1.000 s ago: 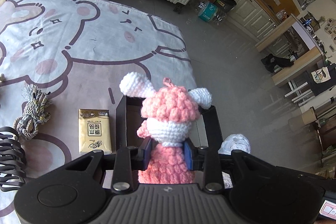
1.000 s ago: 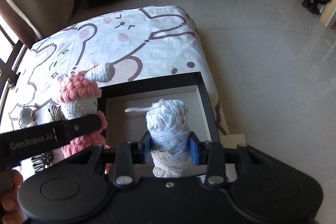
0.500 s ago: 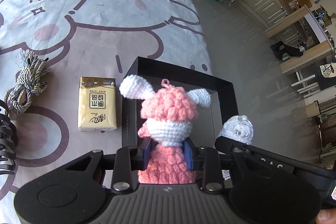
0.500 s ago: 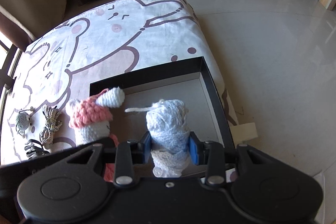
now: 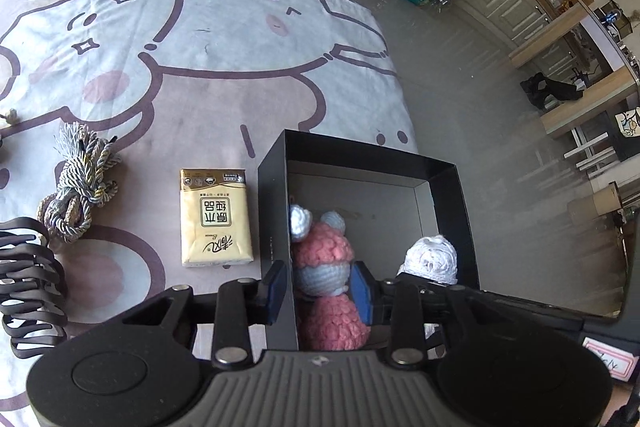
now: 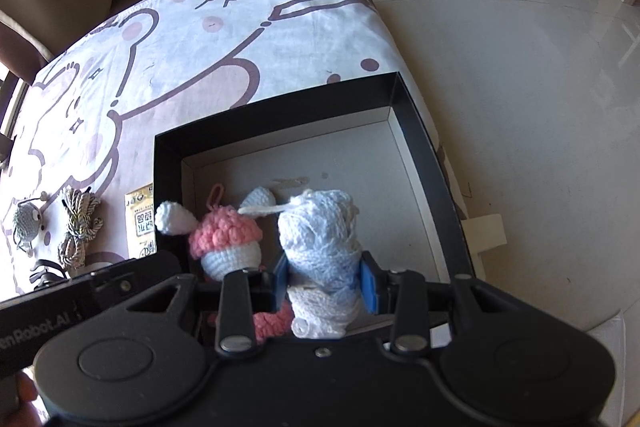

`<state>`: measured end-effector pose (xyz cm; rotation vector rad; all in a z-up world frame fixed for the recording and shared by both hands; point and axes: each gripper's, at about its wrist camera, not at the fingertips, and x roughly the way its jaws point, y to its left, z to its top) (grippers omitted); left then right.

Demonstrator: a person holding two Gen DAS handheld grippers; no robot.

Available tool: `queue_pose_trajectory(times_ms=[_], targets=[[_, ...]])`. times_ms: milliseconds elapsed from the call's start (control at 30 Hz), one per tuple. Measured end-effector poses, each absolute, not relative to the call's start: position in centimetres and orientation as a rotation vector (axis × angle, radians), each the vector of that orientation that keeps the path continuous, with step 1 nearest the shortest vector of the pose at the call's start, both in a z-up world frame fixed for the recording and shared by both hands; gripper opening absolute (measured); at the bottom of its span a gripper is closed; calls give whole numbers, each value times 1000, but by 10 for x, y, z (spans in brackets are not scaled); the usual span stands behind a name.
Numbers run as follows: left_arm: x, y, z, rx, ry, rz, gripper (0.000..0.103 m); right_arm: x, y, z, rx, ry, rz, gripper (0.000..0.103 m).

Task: Organize objects
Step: 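Lower the ball and the pink doll into the black box with both tools, then open both tools to release the doll and ball inside the box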

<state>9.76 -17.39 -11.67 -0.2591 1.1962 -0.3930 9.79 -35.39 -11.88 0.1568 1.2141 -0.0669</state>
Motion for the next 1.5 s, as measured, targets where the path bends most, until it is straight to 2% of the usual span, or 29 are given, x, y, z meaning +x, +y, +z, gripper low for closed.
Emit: queue_pose_trajectory(times_ms=[233,533,667,767,1033,1300,1500], targets=[[97,-171,-112,-206,1192,-423,37,103,-348,-135,147,1230,-68,38],[100,-165,-115,-182,1199,-404,39,103,-348,-147,173,1284,-71,46],[99,-167,-115,-174,1200,-409,39,99,-359,-146,202,1271,-97,43],[98,-168,-115,-167,1200,-409,39,98,-365,-148,230,1267,-120,36],[99,-167,-116,-166,1205,-404,39,100,-351,-156,134,1279,-59,36],[99,-168,-118,-160,1215,-405,39,103,-347,-156,221,1311,26,33],[98,-170,-118,-143,1223,-407,39,101,-347,-157,233,1310,11,36]])
